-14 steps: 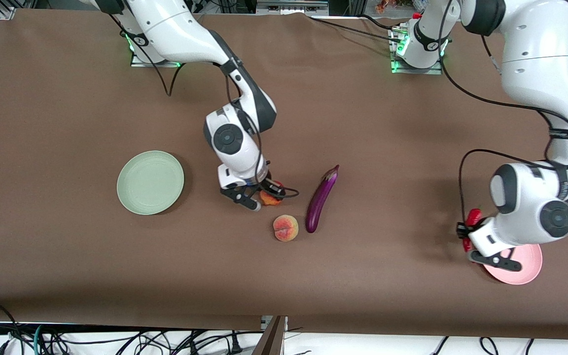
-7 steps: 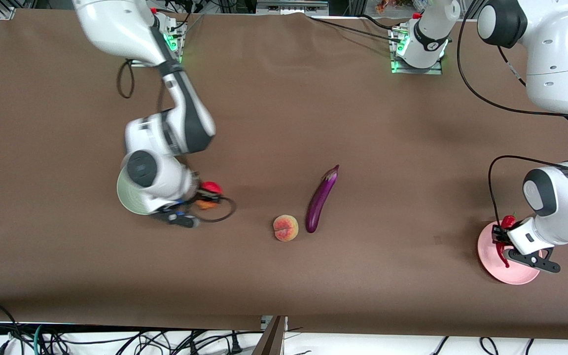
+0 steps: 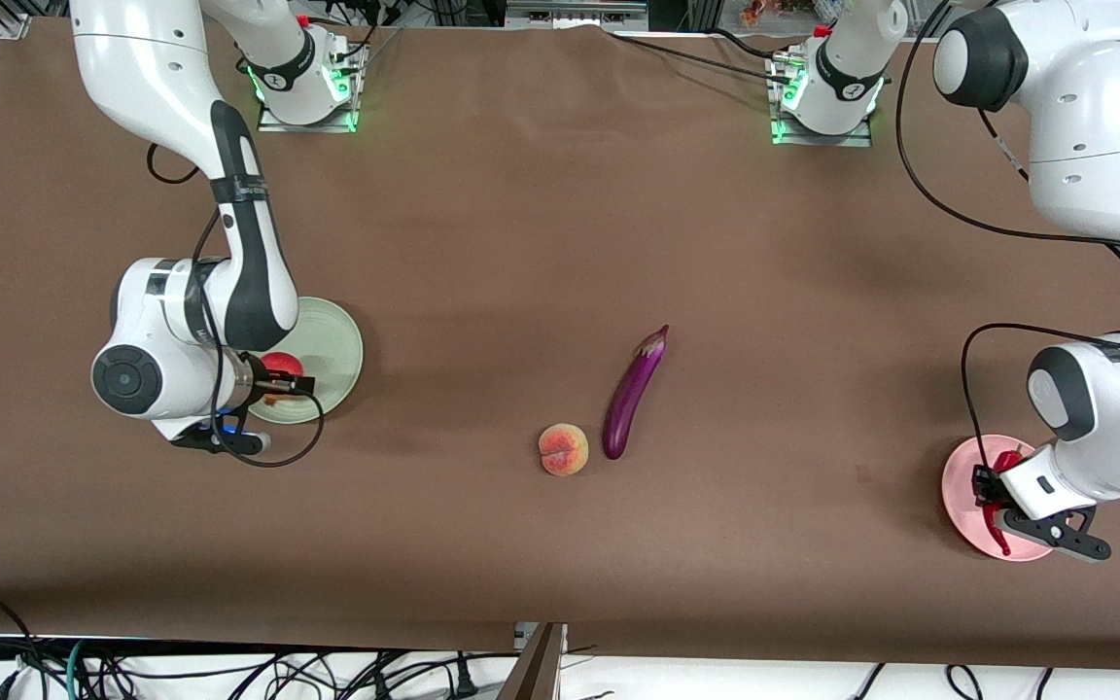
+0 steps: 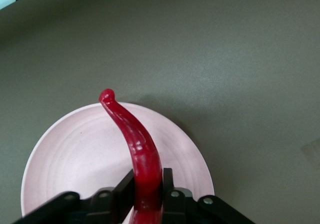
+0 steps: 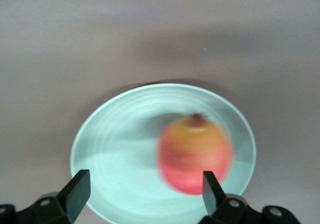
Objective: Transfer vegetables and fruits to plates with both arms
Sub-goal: 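Place the pomegranate on the green plate while the left gripper drops the chili, then reach the right gripper to the peach while the left gripper reaches the eggplant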
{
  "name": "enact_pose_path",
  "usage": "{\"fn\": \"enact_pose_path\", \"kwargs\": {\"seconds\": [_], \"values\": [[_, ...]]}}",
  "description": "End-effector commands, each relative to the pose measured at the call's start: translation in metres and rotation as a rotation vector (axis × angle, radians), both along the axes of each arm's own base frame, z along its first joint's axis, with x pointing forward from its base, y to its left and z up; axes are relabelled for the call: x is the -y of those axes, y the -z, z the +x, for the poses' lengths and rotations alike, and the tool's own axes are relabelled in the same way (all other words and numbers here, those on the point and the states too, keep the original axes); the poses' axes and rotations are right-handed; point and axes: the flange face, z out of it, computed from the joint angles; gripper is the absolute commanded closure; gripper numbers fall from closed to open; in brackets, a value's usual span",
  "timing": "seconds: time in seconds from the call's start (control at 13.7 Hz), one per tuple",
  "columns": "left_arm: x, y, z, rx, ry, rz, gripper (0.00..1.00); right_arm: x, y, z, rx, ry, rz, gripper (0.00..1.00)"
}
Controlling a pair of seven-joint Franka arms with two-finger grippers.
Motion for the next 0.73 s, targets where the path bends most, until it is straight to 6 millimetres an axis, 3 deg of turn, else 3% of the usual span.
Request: {"fn": "enact_pose_path", "kwargs": {"seconds": [0.0, 0.15, 0.29, 0.37, 0.44, 0.51, 0.66], "values": [[-0.004, 0.006, 0.008, 0.051, 0.046, -0.058, 0.0, -0.04, -0.028, 0.004, 0.048, 0.082, 0.038, 0.0], [-0.014, 0.003, 0.006, 0.053, 0.091, -0.06, 0.0, -0.105, -0.04, 0.011, 0.108, 0.216, 0.074, 0.0], [0.0, -0.009, 0.005, 0.013, 0.104, -0.088, 0.0, -0.152, -0.04, 0.034, 0.207, 0.318, 0.079, 0.0], [0.019, -0.016, 0.006, -0.007, 0.122, -0.112, 0.0, -0.169, -0.041, 0.037, 0.226, 0.338, 0.106, 0.0], [0.042, -0.04, 0.014, 0.017, 0.139, -0.125, 0.0, -0.182, -0.044, 0.041, 0.263, 0.366, 0.179, 0.0], [0.065, -0.049, 0.015, -0.001, 0.139, -0.14, 0.0, -0.187, -0.042, 0.048, 0.301, 0.422, 0.258, 0.0], [0.115, -0.041, 0.007, -0.115, 0.109, -0.179, 0.0, -0.221, -0.035, 0.055, 0.364, 0.476, 0.389, 0.0]]}}
